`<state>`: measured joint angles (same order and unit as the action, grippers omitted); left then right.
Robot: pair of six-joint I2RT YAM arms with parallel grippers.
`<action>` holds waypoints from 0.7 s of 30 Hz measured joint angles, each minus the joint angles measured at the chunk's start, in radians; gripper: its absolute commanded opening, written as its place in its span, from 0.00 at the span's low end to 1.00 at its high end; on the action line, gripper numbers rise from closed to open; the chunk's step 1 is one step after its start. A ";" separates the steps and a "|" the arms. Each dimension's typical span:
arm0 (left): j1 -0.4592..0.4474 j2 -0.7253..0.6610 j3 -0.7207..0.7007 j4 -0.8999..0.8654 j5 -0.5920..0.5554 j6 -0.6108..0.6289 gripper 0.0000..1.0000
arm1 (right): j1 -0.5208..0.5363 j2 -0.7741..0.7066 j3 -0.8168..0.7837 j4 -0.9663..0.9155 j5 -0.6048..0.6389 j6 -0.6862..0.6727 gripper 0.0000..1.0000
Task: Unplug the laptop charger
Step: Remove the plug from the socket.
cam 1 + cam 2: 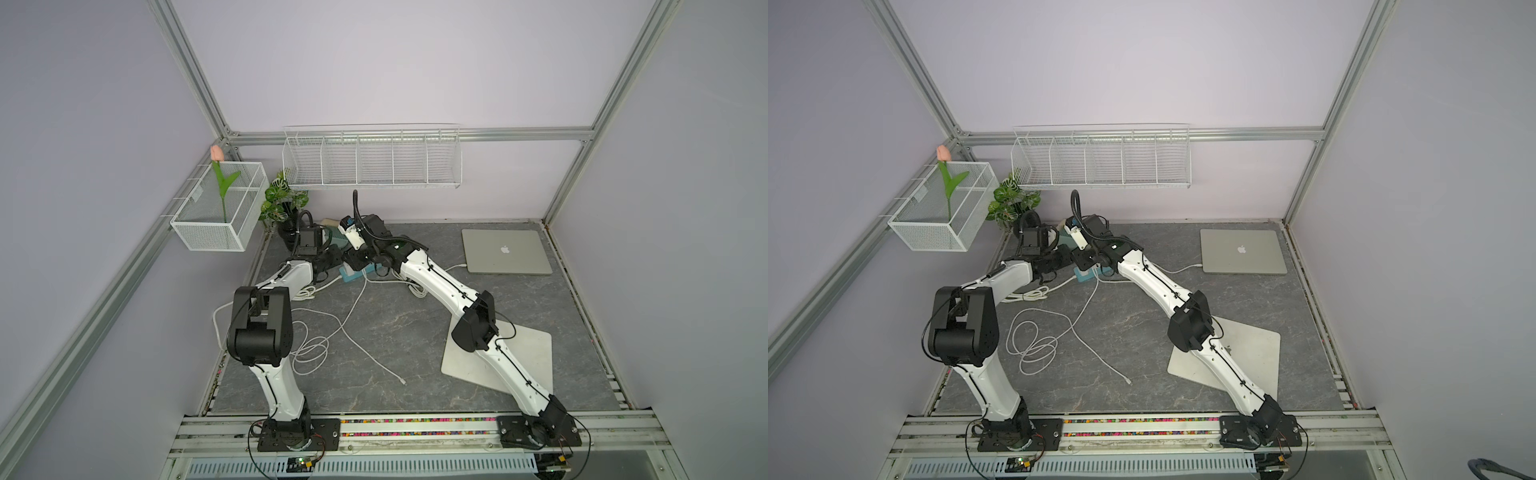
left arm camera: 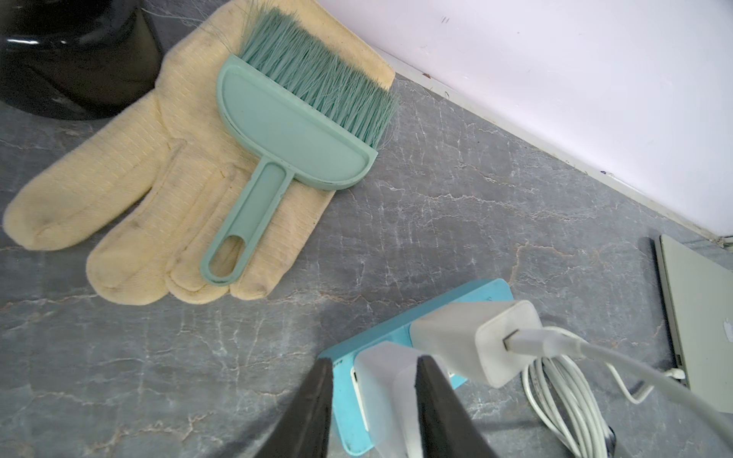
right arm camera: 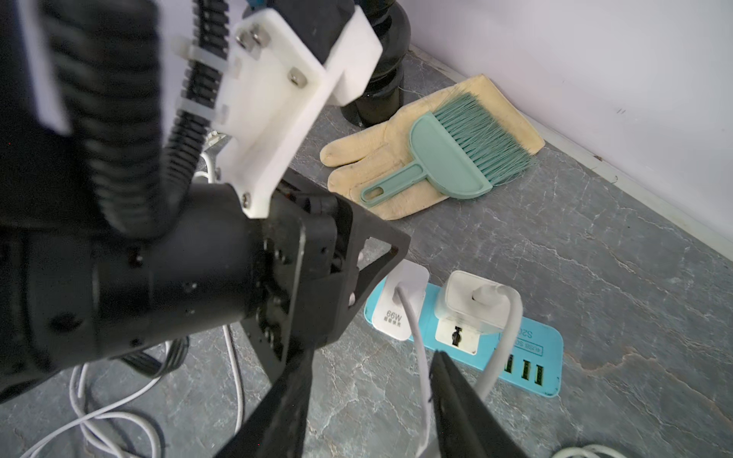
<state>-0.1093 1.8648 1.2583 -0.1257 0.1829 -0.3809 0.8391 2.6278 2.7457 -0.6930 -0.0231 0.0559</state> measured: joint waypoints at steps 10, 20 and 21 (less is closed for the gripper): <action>0.000 0.007 0.000 -0.008 0.020 0.010 0.39 | -0.013 0.006 0.002 -0.017 0.034 -0.048 0.45; 0.000 0.063 0.048 -0.021 0.024 0.027 0.38 | -0.016 0.008 0.002 -0.046 0.034 -0.117 0.45; 0.000 0.066 0.050 -0.020 0.024 0.027 0.38 | -0.016 0.008 0.002 -0.046 0.034 -0.122 0.45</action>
<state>-0.1093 1.9308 1.3087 -0.1459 0.2066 -0.3538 0.8227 2.6362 2.7476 -0.7391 0.0113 -0.0658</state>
